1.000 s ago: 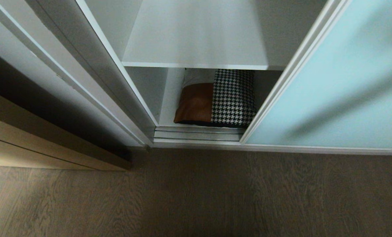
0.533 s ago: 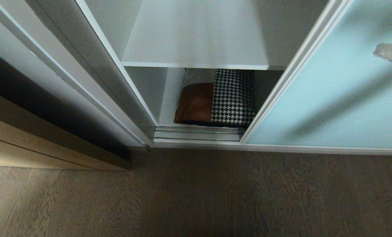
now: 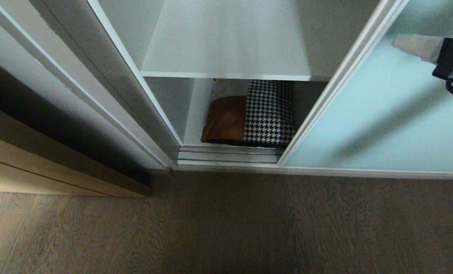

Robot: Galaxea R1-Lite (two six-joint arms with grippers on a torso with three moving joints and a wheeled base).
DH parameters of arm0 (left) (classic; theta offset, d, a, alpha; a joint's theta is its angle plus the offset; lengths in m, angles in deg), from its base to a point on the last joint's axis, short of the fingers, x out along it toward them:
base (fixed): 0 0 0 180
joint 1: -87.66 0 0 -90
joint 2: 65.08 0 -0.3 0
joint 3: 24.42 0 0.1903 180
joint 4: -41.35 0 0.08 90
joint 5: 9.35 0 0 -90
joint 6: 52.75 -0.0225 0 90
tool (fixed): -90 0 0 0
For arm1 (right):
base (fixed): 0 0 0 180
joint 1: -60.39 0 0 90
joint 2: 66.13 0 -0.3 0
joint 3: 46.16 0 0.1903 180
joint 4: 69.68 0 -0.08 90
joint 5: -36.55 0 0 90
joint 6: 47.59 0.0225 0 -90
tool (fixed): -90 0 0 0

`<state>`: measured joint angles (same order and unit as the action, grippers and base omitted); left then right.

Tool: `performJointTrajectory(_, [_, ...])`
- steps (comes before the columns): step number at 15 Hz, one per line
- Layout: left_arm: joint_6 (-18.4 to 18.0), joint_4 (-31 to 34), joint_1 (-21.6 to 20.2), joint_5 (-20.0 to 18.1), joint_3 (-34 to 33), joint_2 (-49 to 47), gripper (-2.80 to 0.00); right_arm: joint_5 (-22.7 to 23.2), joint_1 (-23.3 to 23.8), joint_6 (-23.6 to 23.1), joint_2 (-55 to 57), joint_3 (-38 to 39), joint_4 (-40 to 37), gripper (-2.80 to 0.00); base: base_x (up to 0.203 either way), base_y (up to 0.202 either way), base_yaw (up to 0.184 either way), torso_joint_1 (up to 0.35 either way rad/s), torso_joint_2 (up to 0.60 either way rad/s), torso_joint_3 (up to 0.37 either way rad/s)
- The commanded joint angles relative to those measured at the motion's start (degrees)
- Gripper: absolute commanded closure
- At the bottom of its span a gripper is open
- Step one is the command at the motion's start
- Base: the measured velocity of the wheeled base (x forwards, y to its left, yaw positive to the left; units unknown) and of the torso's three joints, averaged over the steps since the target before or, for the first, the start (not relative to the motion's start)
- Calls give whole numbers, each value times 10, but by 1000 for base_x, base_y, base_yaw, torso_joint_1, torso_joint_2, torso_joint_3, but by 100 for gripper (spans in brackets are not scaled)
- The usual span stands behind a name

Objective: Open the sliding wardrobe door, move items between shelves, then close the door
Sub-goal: Close the door

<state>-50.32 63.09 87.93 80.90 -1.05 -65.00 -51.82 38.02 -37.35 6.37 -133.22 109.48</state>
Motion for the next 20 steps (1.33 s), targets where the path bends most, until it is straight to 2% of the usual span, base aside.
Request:
performJointTrajectory(1, [0, 0, 0, 0, 0, 0, 0, 0, 0, 0, 28, -3, 3, 0, 0, 0, 0, 0, 0, 0])
performJointTrajectory(5, [0, 0, 0, 0, 0, 0, 0, -35, 13, 3, 62, -40, 4, 0, 0, 0, 0, 0, 0, 0])
performJointTrajectory(10, [0, 0, 0, 0, 0, 0, 0, -36, 12, 6, 73, -43, 3, 0, 0, 0, 0, 0, 0, 0])
performJointTrajectory(20, [0, 0, 0, 0, 0, 0, 0, -40, -80, 3, 97, -50, 3, 0, 0, 0, 0, 0, 0, 0])
